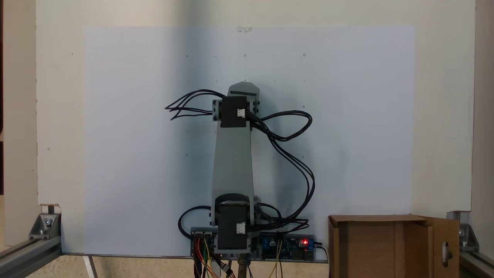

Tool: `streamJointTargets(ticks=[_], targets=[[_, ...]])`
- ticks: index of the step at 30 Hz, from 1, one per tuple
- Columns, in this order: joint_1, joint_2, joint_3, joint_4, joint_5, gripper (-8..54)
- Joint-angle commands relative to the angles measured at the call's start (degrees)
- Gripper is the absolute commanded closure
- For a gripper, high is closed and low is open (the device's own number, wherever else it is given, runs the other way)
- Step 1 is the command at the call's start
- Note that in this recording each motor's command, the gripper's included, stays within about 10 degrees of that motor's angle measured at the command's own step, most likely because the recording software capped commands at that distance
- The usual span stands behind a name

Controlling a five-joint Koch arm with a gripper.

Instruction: Grasp a green dice and put it in the bin.

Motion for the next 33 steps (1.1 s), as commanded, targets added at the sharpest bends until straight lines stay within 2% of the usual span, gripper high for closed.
streamJointTargets(ticks=[1,16,19,25,28,31,33], targets=[[-1.23,0.35,-0.44,-0.09,-1.85,6.7],[-0.97,-0.70,-0.44,-1.67,-1.85,6.8],[-0.70,-0.70,-0.44,-2.11,-1.93,11.6],[-0.53,-0.70,-0.44,-2.64,-1.93,11.8],[-0.44,-0.70,-0.44,-3.08,-2.02,14.7],[-0.26,-0.70,-0.44,-3.34,-2.02,14.9],[-0.18,-0.70,-0.44,-3.34,-2.02,21.8]])
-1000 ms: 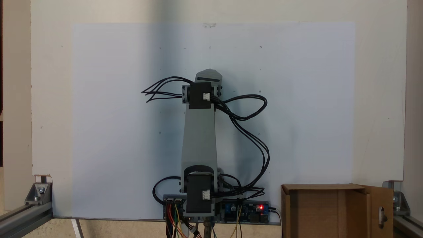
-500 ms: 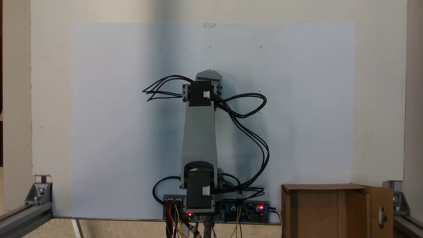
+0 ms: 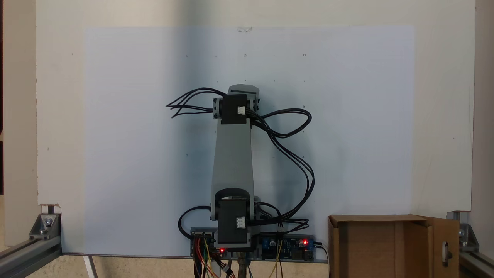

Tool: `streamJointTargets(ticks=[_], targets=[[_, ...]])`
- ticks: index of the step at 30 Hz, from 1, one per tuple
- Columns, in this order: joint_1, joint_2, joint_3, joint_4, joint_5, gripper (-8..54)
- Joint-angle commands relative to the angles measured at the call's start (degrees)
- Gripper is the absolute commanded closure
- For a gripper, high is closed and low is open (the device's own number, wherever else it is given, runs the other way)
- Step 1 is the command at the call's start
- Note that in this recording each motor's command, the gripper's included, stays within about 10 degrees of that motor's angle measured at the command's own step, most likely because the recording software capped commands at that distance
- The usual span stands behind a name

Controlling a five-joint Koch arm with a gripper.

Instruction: Grasp a green dice and put it in the bin.

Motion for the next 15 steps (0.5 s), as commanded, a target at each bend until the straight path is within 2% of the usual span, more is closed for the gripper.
streamJointTargets(ticks=[1,3,4,12,15], targets=[[-0.26,1.32,-0.44,-0.70,-2.02,25.8],[0.00,1.32,-0.44,-1.23,-2.11,33.2],[0.26,1.23,-0.44,-1.32,-2.29,34.1],[0.44,1.58,-0.44,1.14,-2.64,34.1],[0.35,6.42,-0.88,4.92,-2.64,34.1]])
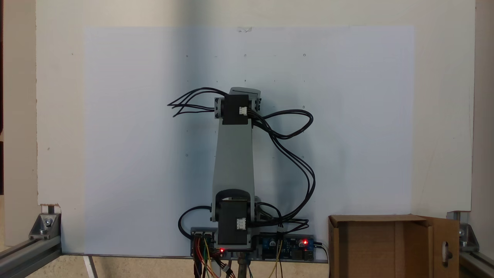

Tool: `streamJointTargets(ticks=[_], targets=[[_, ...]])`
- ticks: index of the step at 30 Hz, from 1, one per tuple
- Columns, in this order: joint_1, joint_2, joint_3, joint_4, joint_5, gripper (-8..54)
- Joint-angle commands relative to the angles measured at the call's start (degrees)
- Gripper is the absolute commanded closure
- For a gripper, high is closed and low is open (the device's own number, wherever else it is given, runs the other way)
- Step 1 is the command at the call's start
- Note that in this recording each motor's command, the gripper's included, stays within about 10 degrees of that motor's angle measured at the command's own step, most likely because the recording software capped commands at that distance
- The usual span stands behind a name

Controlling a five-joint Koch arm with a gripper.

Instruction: Grasp a green dice and put it in the bin.

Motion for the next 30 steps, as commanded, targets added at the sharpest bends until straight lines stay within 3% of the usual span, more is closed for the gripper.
streamJointTargets(ticks=[1,11,23,30], targets=[[-0.18,5.71,-1.85,6.06,-2.64,34.1],[6.24,8.70,-33.05,34.17,-2.55,34.1],[9.76,11.87,-35.60,41.04,-2.64,34.1],[29.42,12.83,-44.74,39.55,-4.92,34.1]])
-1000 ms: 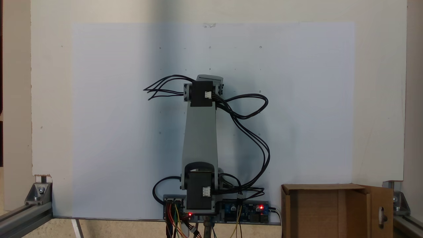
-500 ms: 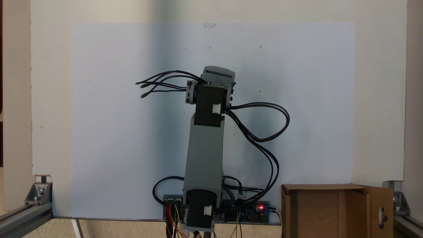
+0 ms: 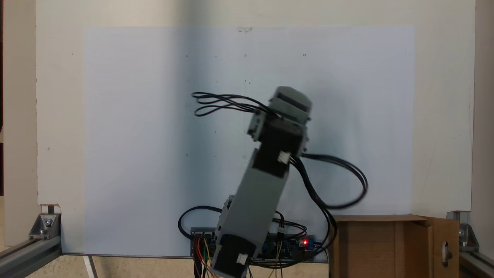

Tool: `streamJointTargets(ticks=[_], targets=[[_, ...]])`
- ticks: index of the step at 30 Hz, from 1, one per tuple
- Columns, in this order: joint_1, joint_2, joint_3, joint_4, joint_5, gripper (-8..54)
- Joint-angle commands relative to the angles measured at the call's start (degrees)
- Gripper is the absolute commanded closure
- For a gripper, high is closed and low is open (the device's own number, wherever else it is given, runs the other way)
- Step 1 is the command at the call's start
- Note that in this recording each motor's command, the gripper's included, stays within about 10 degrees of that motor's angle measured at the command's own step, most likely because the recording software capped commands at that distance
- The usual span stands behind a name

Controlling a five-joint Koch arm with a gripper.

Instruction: Grasp a green dice and put it in the bin.

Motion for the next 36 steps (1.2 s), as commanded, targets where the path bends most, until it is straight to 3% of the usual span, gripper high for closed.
streamJointTargets(ticks=[1,16,36], targets=[[9.21,2.46,-6.24,1.14,-5.54,34.1],[58.27,0.79,-8.61,0.35,-20.92,34.1],[84.29,-9.93,-9.05,0.18,-27.51,34.1]])
